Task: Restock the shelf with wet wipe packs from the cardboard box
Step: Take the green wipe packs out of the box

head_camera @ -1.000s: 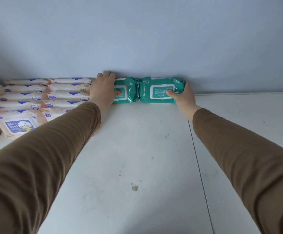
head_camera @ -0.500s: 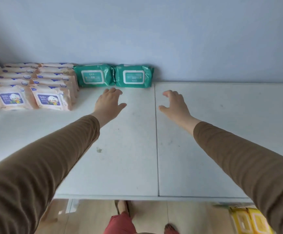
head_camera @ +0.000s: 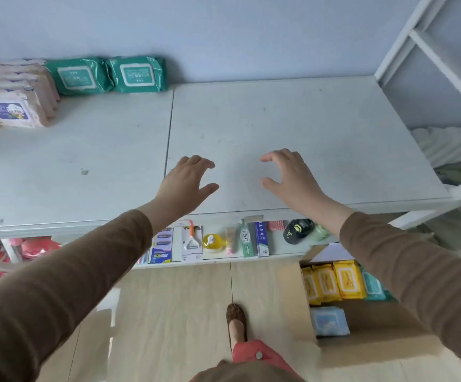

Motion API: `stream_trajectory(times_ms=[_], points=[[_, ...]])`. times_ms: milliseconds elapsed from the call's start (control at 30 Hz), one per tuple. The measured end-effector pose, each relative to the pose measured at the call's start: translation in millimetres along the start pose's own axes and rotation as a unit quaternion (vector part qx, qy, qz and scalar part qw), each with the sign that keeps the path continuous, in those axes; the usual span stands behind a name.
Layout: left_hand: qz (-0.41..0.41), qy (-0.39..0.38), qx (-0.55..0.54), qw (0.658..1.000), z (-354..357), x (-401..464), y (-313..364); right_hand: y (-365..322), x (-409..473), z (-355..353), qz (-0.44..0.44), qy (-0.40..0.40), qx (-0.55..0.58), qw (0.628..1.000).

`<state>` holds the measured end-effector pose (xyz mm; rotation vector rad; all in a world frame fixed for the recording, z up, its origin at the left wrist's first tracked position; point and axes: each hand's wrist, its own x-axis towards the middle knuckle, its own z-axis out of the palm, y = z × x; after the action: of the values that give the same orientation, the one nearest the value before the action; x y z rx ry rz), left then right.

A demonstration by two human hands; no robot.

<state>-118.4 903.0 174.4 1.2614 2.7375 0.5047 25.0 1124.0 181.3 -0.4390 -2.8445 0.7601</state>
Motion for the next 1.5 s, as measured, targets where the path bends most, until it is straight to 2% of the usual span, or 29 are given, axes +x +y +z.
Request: stream_trajectory(times_ms=[133, 267, 400, 567, 767, 867, 1000, 1100, 1233, 1367, 1500], points=[[0.04, 0.002, -0.029, 0.999, 29.1, -37.4, 58.9, 30.3, -87.6, -20.5, 0.015, 0.044, 0.009, 0.999], [0.069, 0.004, -0.085, 0.994, 76.8, -86.0, 126.1, 76.1, -177.2, -27.4, 0.07, 0.06, 0.034, 0.995], [0.077, -0.05, -0.088, 0.992, 134.2, -122.5, 184.6, 138.0, -246.7, -19.4, 0.154, 0.007, 0.055, 0.986], [0.051, -0.144, -0.092, 0.984, 220.5, -144.9, 236.8, 230.2, -306.6, 3.5, 0.236, -0.076, 0.061, 0.967], [-0.015, -0.244, -0.064, 0.968, 332.1, -150.8, 299.3, 354.9, -359.5, 36.9, 0.358, -0.16, 0.125, 0.911], [-0.041, -0.278, -0.059, 0.958, 388.4, -142.5, 335.3, 416.3, -376.4, 54.2, 0.388, -0.179, 0.149, 0.892], [-0.03, -0.306, -0.052, 0.95, 463.9, -115.3, 378.9, 490.5, -389.2, 76.2, 0.426, -0.196, 0.172, 0.866], [0.006, -0.319, -0.037, 0.947, 523.4, -84.6, 400.9, 540.8, -391.4, 95.8, 0.473, -0.183, 0.194, 0.839], [0.072, -0.333, 0.012, 0.94, 600.5, -31.3, 421.9, 601.2, -389.2, 129.7, 0.544, -0.119, 0.236, 0.796], [0.171, -0.326, 0.096, 0.925, 672.8, 16.4, 432.8, 655.5, -381.6, 168.1, 0.624, -0.042, 0.304, 0.718], [0.275, -0.299, 0.156, 0.9, 736.8, 55.0, 439.1, 698.2, -370.1, 206.0, 0.693, 0.005, 0.371, 0.618]])
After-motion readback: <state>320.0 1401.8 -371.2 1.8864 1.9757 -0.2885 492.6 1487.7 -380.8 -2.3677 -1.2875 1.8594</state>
